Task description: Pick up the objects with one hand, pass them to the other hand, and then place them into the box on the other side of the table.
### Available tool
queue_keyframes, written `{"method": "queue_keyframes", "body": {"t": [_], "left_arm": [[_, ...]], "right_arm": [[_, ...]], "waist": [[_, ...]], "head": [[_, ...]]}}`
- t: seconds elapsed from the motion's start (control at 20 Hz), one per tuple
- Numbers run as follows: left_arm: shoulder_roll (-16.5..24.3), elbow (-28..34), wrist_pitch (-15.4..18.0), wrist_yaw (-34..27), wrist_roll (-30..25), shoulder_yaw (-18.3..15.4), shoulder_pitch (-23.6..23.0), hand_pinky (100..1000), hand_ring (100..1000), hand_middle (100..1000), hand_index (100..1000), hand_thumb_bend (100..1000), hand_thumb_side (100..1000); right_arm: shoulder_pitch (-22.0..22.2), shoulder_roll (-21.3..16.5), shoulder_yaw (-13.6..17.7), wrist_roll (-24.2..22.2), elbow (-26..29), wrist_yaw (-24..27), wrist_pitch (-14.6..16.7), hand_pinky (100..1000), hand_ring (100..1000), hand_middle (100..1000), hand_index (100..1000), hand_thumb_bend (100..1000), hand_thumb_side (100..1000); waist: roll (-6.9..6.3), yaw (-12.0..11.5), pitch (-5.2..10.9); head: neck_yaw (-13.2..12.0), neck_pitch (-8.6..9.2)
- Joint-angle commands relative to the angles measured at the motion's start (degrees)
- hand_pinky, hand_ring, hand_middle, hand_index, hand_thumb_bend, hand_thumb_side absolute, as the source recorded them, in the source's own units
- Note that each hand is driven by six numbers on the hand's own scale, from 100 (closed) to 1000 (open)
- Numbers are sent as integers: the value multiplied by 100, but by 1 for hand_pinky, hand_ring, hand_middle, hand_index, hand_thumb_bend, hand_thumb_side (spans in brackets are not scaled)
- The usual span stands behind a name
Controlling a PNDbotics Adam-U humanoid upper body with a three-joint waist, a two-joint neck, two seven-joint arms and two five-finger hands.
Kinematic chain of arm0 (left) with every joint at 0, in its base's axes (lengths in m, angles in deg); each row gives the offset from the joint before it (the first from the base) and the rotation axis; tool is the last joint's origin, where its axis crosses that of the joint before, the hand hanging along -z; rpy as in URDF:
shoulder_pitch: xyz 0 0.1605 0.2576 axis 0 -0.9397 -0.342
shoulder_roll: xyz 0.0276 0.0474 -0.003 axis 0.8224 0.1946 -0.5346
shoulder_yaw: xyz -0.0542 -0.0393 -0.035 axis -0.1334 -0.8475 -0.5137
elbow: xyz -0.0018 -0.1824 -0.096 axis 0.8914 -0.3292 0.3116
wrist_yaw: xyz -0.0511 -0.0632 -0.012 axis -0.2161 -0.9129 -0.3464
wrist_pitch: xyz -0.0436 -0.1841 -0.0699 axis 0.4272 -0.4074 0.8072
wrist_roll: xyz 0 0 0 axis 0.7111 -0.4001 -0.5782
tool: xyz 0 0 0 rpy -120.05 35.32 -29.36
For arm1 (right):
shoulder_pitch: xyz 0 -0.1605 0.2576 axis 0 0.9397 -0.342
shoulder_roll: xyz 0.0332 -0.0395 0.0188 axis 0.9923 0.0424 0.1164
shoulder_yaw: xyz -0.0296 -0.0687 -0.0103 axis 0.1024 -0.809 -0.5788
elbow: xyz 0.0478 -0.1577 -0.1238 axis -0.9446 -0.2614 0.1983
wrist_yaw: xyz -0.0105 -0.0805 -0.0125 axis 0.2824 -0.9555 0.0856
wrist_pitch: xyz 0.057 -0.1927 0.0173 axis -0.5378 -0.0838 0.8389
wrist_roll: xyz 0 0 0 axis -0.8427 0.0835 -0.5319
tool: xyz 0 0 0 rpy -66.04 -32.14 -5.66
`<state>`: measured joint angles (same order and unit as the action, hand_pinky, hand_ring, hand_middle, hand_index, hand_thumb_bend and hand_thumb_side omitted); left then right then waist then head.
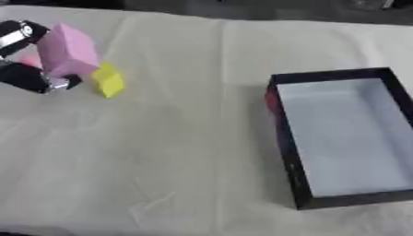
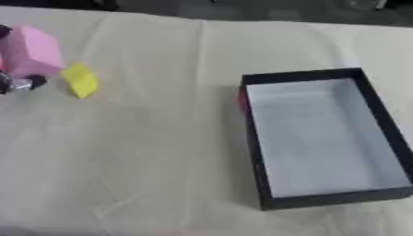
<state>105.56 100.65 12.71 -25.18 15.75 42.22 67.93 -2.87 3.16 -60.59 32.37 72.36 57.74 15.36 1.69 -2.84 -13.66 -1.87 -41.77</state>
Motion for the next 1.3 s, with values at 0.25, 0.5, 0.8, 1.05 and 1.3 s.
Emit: {"method": "queue_keyframes", "body": {"t": [0.25, 0.5, 0.8, 1.05, 1.3], "left_arm": [[-288, 106, 60, 136, -56, 40, 215, 954, 784, 642, 472, 100, 294], [-554, 95, 174, 303, -48, 119, 279, 949, 778, 637, 470, 100, 300], [-822, 87, 366, 503, 19, 201, 364, 944, 773, 632, 468, 100, 309], [-1046, 25, 494, 661, 68, 267, 410, 944, 769, 627, 470, 100, 312], [-1235, -19, 596, 770, 101, 317, 444, 943, 767, 625, 471, 100, 317]], "right_arm": [[-600, -391, -261, -319, 103, 18, -256, 767, 926, 940, 947, 100, 161], [-997, -421, -489, -482, 103, 19, -451, 770, 926, 939, 945, 100, 149], [-1430, -393, -755, -700, 103, -3, -661, 773, 926, 939, 944, 100, 146], [-1699, -363, -959, -895, 103, -56, -776, 778, 926, 937, 942, 100, 142], [-1873, -339, -1174, -1100, 103, -207, -893, 783, 927, 937, 942, 100, 147]], "waist": [[99, 16, 231], [136, 35, 266], [167, 46, 303], [191, 40, 324], [219, 18, 336]], "head": [[177, -76], [305, -122], [429, -171], [546, -183], [714, -209]]}}
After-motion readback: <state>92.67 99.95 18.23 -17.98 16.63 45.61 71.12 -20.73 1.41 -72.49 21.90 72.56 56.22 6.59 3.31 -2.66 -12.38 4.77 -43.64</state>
